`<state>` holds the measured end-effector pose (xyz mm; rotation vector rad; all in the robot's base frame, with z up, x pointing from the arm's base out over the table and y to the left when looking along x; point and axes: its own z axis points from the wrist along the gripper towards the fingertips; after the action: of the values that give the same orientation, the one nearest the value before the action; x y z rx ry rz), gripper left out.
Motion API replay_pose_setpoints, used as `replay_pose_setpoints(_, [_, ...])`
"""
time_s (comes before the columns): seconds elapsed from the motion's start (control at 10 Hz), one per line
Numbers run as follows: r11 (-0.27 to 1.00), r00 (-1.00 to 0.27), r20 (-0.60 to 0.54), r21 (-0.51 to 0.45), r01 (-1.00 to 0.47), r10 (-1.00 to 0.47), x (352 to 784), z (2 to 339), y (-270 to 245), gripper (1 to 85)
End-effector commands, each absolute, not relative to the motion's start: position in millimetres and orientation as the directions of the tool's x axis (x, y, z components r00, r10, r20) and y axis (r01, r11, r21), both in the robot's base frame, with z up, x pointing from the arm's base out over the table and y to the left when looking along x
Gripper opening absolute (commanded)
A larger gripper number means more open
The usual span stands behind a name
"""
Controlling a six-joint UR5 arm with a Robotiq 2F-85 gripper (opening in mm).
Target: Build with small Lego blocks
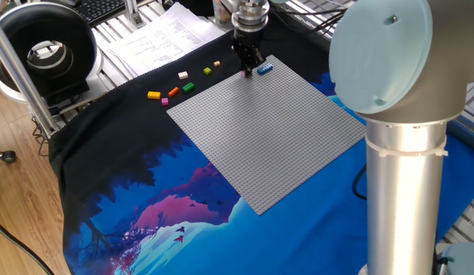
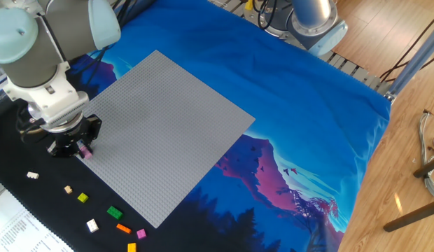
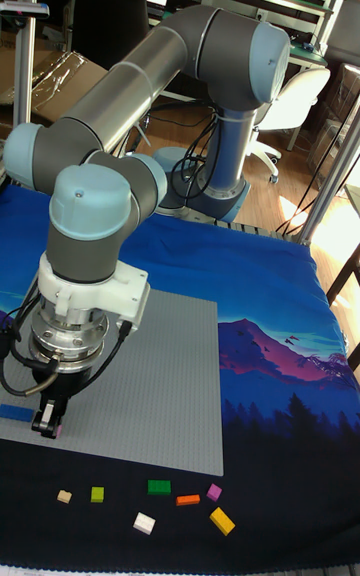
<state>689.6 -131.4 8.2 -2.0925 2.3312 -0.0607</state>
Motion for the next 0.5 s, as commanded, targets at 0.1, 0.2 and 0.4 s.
replay_pose_setpoints(0.1, [0.121,-0.122,0.015,-0.026,-0.992,-0.992,682,2,-133,12.3])
replay_pose_setpoints(0.2, [0.114,-0.114,0.020,-0.023,-0.993,-0.993,681,2,-135,12.3])
replay_pose_setpoints(0.4, [0.089,-0.091,0.083,-0.034,-0.995,-0.992,682,16,-143,11.3])
